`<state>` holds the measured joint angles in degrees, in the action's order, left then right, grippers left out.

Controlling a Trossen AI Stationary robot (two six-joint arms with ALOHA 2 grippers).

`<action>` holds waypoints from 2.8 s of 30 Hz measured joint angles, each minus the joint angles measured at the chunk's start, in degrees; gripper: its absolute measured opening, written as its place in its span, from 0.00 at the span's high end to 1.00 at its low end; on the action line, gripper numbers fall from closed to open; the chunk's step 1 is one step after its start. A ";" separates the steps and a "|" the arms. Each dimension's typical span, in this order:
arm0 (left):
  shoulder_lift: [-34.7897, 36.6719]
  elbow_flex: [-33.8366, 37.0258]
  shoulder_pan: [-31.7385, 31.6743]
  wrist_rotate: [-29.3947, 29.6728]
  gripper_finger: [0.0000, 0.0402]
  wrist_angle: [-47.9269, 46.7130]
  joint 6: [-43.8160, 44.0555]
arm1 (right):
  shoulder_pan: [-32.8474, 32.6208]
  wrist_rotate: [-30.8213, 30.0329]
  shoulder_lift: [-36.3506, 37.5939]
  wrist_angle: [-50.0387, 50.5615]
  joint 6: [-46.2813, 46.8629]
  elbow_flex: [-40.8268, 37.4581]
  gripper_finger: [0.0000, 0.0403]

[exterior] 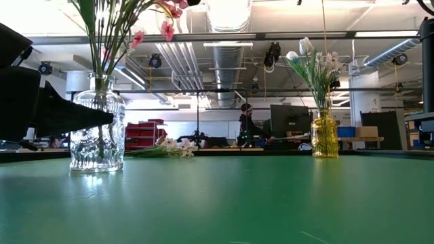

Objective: Sort flowers into vase by color
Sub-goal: Put the red flowers into the transparent vase, then put the white flower into the transparent vase

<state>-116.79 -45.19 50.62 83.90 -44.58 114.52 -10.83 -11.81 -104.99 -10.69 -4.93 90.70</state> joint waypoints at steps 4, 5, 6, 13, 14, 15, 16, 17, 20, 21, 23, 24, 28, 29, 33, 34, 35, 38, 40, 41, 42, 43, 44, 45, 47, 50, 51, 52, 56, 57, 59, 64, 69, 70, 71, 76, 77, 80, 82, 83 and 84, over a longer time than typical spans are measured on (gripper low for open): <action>-0.02 0.00 -0.01 -0.02 0.42 0.04 0.00 | 0.00 0.28 -1.16 -0.01 -0.13 0.00 0.96; -0.02 0.00 -0.01 -0.03 0.42 0.07 0.00 | 0.00 0.28 -1.69 -0.18 -0.15 0.00 0.96; -0.02 0.00 -0.01 -0.04 0.42 0.07 0.00 | 0.00 0.30 -1.97 -0.53 -0.15 0.00 0.96; -0.02 0.00 -0.01 -0.26 0.42 0.17 -0.02 | 0.00 0.28 -2.68 -0.29 -0.17 -0.02 0.96; -0.02 0.00 -0.01 -0.26 0.42 0.17 -0.02 | 0.00 0.28 -2.93 -0.29 -0.17 -0.02 0.96; -0.02 0.00 -0.01 -0.26 0.42 0.17 -0.02 | 0.00 0.28 -3.06 -0.29 -0.17 -0.02 0.96; -0.02 0.00 0.00 -0.28 0.42 0.21 -0.02 | 0.00 0.28 -3.14 -0.29 -0.17 -0.02 0.96; -0.02 -0.02 -0.01 -0.28 0.42 0.22 -0.02 | 0.00 0.28 -3.19 -0.29 -0.17 -0.02 0.96; -0.02 -0.09 -0.01 -0.31 0.42 0.20 -0.02 | 0.00 0.26 -3.24 -0.31 -0.16 -0.02 0.96; -0.02 -0.11 -0.01 -0.33 0.42 0.20 -0.02 | 0.00 0.14 -3.24 -0.33 -0.08 -0.02 0.96; -0.02 -0.11 0.01 -0.33 0.42 0.20 -0.02 | 0.00 -0.70 -3.24 -0.40 0.47 -0.02 0.96; -0.02 -0.11 0.01 -0.33 0.42 0.20 -0.04 | 0.00 -1.21 -3.24 -0.50 0.44 -0.02 0.95; 0.00 -0.11 0.16 -0.35 0.42 0.22 -0.04 | -0.02 -1.69 -3.24 -0.51 -0.57 -0.02 0.90; 0.01 -0.11 0.17 -0.36 0.42 0.22 -0.04 | -0.02 -1.69 -3.24 -0.37 -0.43 -0.02 0.88; 0.02 -0.13 0.18 -0.37 0.42 0.22 -0.04 | -0.02 -1.71 -3.24 0.12 0.46 -0.02 0.75; 0.04 -0.13 0.18 -0.37 0.42 0.24 -0.03 | -0.02 -1.71 -3.24 0.14 0.46 -0.02 0.72; 0.04 -0.13 0.21 -0.37 0.42 0.24 -0.03 | -0.03 -1.71 -3.24 0.19 0.46 -0.02 0.69; 0.15 -0.13 0.23 -0.43 0.41 0.24 0.02 | -0.16 -1.72 -3.14 0.99 0.88 -0.02 0.60; 0.21 -0.13 0.31 -0.52 0.40 0.24 -0.02 | -0.17 -1.71 -2.80 2.09 1.32 -0.05 0.56; 0.22 -0.13 0.31 -0.62 0.38 0.24 -0.02 | -0.17 -1.73 -2.66 2.69 1.66 -0.07 0.54; 0.28 -0.15 0.31 -0.72 0.37 0.32 -0.02 | -0.17 -1.73 -2.40 3.19 2.12 -0.07 0.52; 0.31 -0.15 0.31 -0.95 0.35 0.61 0.05 | -0.15 -1.75 -2.24 3.68 2.43 -0.07 0.50; 0.31 -0.17 0.33 -1.20 0.33 0.63 0.07 | -0.15 -1.75 -2.02 3.97 2.70 -0.07 0.49; 0.31 -0.17 0.34 -1.48 0.30 0.61 0.04 | -0.17 -1.75 -1.93 4.18 2.89 -0.07 0.48; 0.31 -0.22 0.36 -2.90 0.26 0.61 0.03 | -0.28 -1.75 -1.72 4.67 2.98 -0.09 0.46; 0.31 -0.69 0.45 -3.97 0.21 0.41 -0.22 | -0.37 -1.75 -1.60 4.84 3.02 -0.09 0.45; 0.31 -0.87 0.51 -4.15 0.20 0.25 -0.22 | -0.39 -1.73 -1.47 4.90 3.04 -0.07 0.44; 0.31 -0.96 0.60 -4.24 0.19 0.22 -0.20 | -0.45 -1.73 -1.37 5.03 3.05 -0.08 0.44; 0.31 -1.58 1.12 -4.24 0.17 -0.04 -0.13 | -0.55 -1.74 -1.06 6.28 3.76 -0.07 0.42; 0.31 -1.77 1.20 -4.30 0.17 -0.26 -0.10 | -0.55 -1.73 -0.96 6.67 4.07 -0.07 0.41; 0.36 -2.06 1.36 -4.45 0.17 -0.79 0.08 | -0.55 -1.73 -0.57 8.26 4.79 -0.07 0.40; 1.35 -3.14 1.74 -6.90 0.17 -4.26 1.43 | -0.55 -1.73 1.05 11.65 6.74 -0.07 0.39; 3.39 -4.00 2.32 -8.55 0.17 -8.34 1.56 | -0.68 -1.71 1.70 12.84 6.96 -0.07 0.39; 3.80 -4.05 2.51 -8.59 0.17 -8.39 1.46 | -0.68 -1.71 1.82 13.10 7.17 -0.07 0.39; 4.19 -4.07 2.70 -8.64 0.17 -8.42 1.45 | -0.68 -1.71 1.92 13.26 7.44 -0.07 0.40; 5.92 -4.08 4.11 -9.39 0.17 -8.95 1.34 | -0.70 -1.63 2.66 15.46 8.11 -0.07 0.39; 6.30 -4.25 4.39 -9.40 0.17 -9.15 1.33 | -0.70 -1.61 3.02 16.40 8.17 -0.07 0.39; 7.76 -5.11 5.16 -10.05 0.17 -10.95 1.27 | -0.78 -1.46 4.42 18.56 9.47 -0.07 0.38; 8.55 -6.03 5.53 -10.65 0.17 -12.71 1.25 | -0.92 -1.27 5.28 19.71 9.90 -0.07 0.38; 8.92 -6.74 5.67 -10.92 0.17 -13.94 1.25 | -1.07 -1.25 5.65 20.04 10.03 -0.07 0.38; 9.22 -7.64 5.75 -10.96 0.17 -15.30 1.06 | -1.18 -1.23 6.14 20.75 10.25 -0.07 0.39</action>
<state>-107.57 -52.83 56.37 72.94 -59.88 115.58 -12.01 -13.04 -98.85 10.06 5.32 90.63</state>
